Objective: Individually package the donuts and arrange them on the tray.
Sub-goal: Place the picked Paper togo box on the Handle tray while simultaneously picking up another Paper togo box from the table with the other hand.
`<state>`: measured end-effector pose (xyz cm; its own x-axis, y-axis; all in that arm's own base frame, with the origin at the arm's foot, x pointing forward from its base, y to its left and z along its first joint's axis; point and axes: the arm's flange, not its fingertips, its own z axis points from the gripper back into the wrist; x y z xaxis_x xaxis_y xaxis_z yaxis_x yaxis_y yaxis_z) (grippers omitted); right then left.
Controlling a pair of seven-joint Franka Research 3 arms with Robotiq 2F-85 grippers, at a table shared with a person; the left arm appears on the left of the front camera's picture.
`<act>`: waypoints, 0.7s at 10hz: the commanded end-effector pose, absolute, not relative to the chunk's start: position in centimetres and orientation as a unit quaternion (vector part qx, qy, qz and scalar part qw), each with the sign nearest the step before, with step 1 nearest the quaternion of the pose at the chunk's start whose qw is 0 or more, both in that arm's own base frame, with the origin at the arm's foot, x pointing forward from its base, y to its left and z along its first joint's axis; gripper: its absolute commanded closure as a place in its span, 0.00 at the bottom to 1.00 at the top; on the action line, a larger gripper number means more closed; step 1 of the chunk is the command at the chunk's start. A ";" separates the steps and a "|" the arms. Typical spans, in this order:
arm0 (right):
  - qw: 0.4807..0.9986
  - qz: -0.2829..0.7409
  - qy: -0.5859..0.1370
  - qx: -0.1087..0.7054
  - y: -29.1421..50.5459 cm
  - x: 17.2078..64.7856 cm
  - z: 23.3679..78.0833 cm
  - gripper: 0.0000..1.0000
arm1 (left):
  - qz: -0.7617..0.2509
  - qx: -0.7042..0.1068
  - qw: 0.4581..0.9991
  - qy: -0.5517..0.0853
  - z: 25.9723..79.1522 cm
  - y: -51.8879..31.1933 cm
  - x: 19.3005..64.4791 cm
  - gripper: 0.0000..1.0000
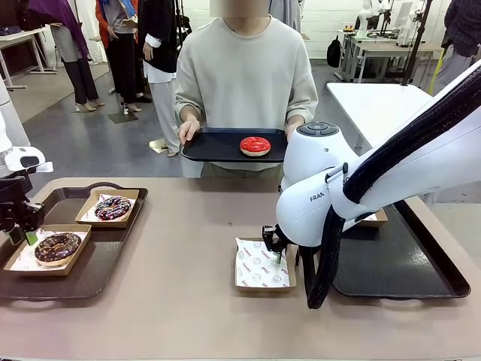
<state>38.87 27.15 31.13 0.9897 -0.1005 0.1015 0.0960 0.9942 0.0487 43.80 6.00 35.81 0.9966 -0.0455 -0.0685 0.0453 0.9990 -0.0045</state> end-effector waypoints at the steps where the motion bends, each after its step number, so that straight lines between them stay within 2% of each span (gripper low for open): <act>1: 0.997 -0.045 -0.050 0.038 27.2 38.6 30.6 0.98 | -0.016 0.016 0.999 0.028 35.9 6.1 43.6 0.00; 3: 0.997 -0.049 -0.052 0.037 27.2 38.6 30.6 1.00 | -0.013 0.012 0.999 0.027 36.0 6.1 43.7 0.02; 7: 0.997 -0.051 -0.052 0.035 27.3 38.6 30.6 1.00 | -0.012 0.008 0.999 0.030 36.0 6.1 43.7 0.00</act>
<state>38.85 27.20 31.15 0.9896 -0.1030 0.1005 0.0981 0.9938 0.0531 43.83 6.01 35.92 0.9969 -0.0423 -0.0662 0.0421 0.9991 -0.0041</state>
